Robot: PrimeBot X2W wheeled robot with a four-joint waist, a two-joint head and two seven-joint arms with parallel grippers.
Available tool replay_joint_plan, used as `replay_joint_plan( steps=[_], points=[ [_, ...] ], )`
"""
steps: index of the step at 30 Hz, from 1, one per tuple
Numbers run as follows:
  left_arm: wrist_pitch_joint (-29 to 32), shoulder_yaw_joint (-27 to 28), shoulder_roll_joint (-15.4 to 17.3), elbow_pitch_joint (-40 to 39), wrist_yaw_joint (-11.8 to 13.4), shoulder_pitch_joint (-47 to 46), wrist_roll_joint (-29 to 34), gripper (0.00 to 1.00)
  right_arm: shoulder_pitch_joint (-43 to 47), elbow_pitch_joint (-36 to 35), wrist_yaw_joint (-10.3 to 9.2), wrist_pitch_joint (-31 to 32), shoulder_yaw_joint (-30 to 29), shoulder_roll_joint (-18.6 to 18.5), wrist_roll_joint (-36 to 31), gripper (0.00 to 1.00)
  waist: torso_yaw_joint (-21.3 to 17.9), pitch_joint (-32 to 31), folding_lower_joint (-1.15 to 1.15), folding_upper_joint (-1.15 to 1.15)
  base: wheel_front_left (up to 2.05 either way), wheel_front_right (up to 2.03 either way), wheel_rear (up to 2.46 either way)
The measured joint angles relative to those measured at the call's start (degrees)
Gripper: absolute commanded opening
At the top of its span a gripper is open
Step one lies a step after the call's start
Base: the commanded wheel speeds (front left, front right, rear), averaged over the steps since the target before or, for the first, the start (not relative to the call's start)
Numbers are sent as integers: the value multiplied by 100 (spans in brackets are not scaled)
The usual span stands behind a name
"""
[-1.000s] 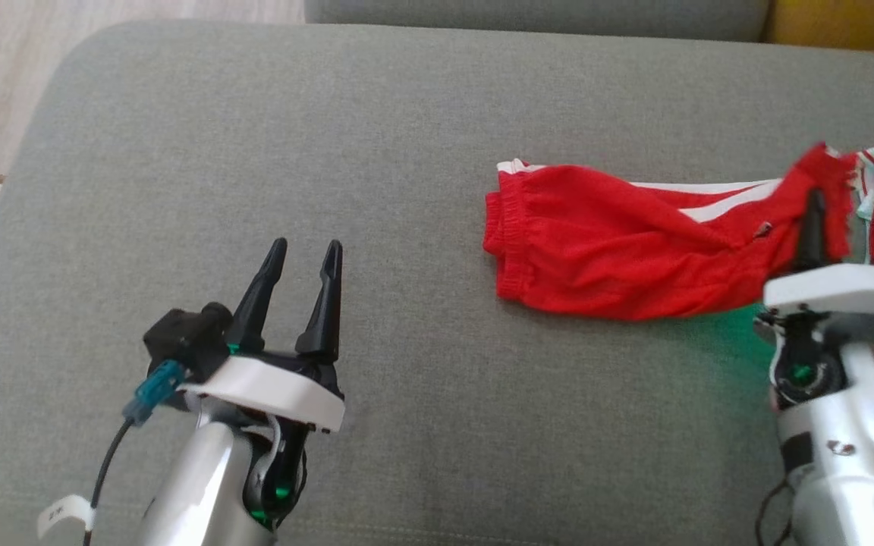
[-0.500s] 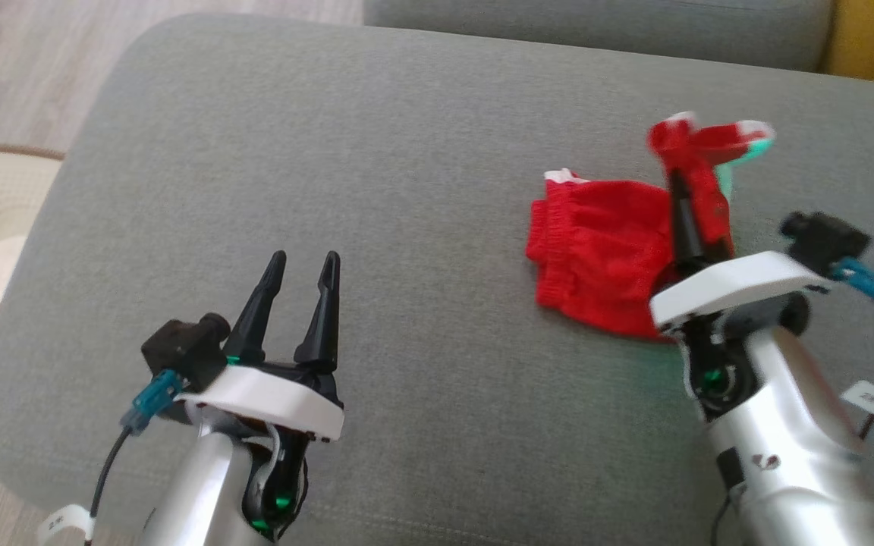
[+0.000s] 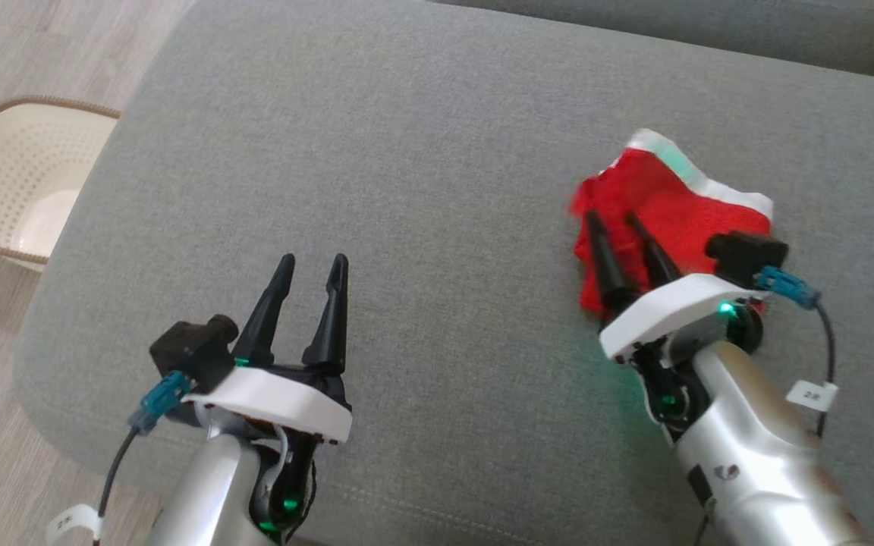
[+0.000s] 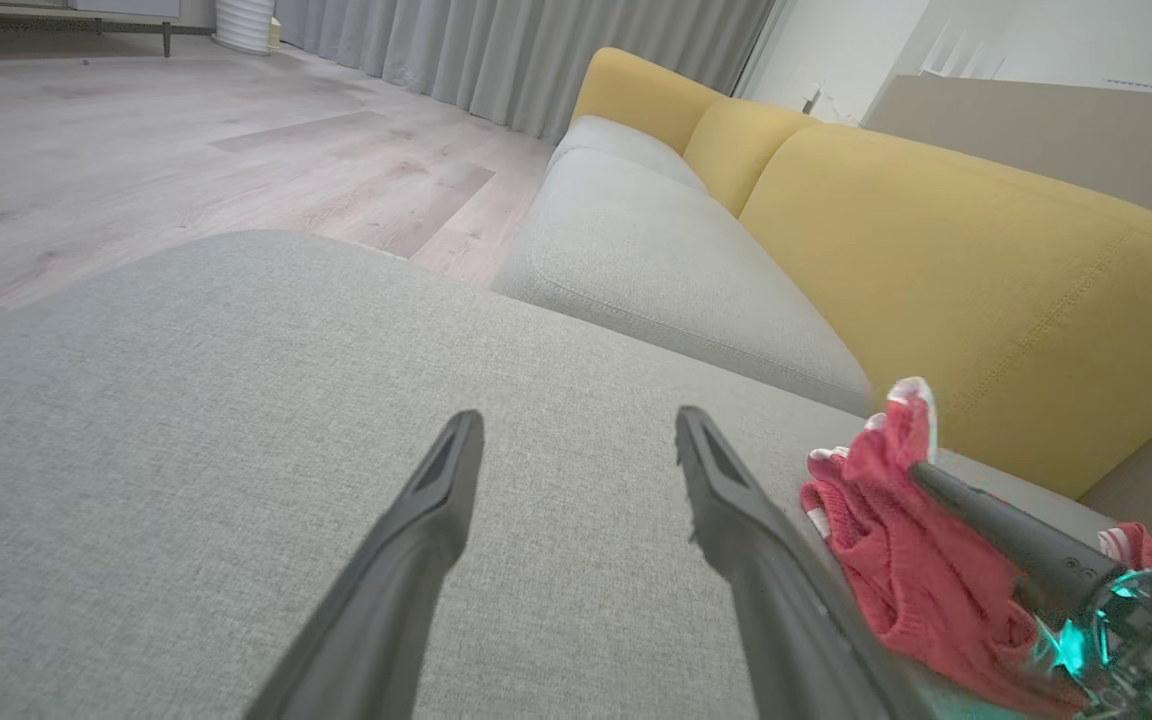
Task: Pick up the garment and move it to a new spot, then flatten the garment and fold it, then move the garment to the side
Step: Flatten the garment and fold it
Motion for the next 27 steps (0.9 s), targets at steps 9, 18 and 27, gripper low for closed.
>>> replay_joint_plan(
  steps=[9, 18, 27],
  points=[
    [0, -54, 0, -1, 45, -2, -43, 100, -198, 460, 0, -57, 611, 1, 327, 100, 49, 89, 0, 0, 0, 0, 0],
    [0, 10, 0, -16, 48, -9, -34, 100, -503, 609, 0, -223, 948, 1, 631, 100, -239, 49, 0, 0, 0, 0, 0],
    [0, 241, -1, -180, -13, -13, 26, 100, -633, 186, 0, -651, 750, -430, -555, 100, -824, -162, 0, 0, 0, 0, 0]
  ],
)
